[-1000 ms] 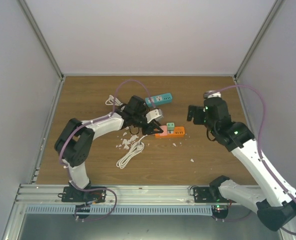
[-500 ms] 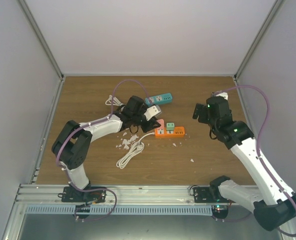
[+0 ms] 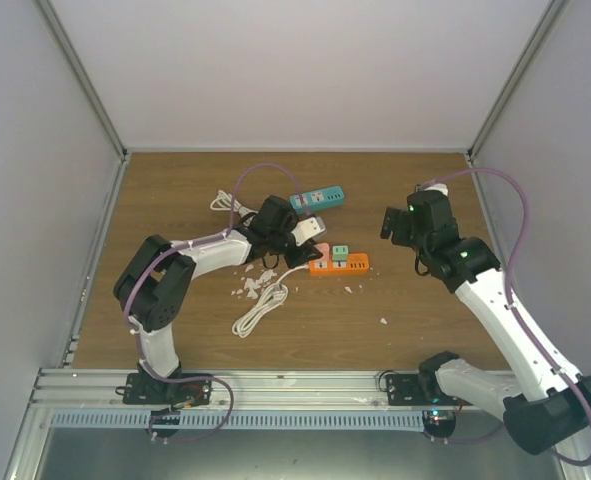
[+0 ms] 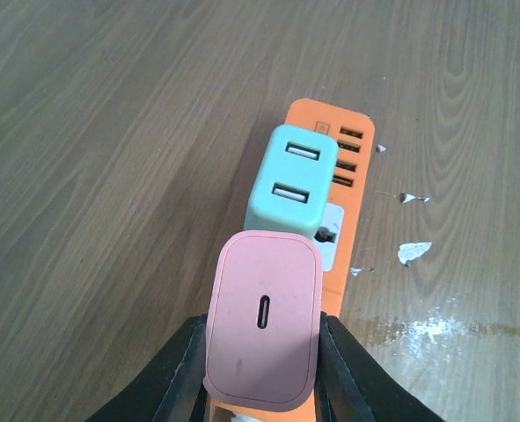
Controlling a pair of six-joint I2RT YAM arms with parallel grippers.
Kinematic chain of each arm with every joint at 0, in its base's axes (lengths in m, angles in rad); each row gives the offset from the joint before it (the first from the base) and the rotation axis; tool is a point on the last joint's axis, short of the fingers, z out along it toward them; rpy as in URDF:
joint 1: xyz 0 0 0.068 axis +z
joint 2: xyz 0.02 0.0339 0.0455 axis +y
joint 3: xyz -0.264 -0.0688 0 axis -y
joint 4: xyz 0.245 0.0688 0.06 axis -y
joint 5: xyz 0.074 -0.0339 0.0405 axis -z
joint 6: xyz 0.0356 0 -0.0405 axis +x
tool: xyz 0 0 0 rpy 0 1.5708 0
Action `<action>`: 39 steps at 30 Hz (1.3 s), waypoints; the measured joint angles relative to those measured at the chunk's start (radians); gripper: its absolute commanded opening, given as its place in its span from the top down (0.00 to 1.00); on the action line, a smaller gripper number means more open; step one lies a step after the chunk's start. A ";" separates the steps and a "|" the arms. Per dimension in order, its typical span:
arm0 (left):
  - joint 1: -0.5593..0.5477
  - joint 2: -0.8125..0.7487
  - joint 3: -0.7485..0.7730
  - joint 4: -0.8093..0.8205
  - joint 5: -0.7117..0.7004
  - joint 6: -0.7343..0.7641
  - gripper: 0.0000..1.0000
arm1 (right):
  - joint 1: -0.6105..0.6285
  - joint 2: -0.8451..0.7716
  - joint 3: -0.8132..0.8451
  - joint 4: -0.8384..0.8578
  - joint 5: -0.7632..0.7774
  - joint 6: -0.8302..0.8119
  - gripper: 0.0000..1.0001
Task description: Insert the plug
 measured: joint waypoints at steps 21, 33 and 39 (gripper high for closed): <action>0.019 0.059 0.049 0.023 -0.026 0.083 1.00 | -0.016 0.013 -0.006 0.009 -0.032 -0.004 0.00; 0.035 0.040 -0.008 0.004 0.030 0.164 1.00 | -0.016 0.018 -0.006 0.009 -0.031 -0.004 0.00; 0.035 0.032 -0.016 -0.005 0.054 0.182 1.00 | -0.016 0.022 -0.006 0.009 -0.032 -0.005 0.00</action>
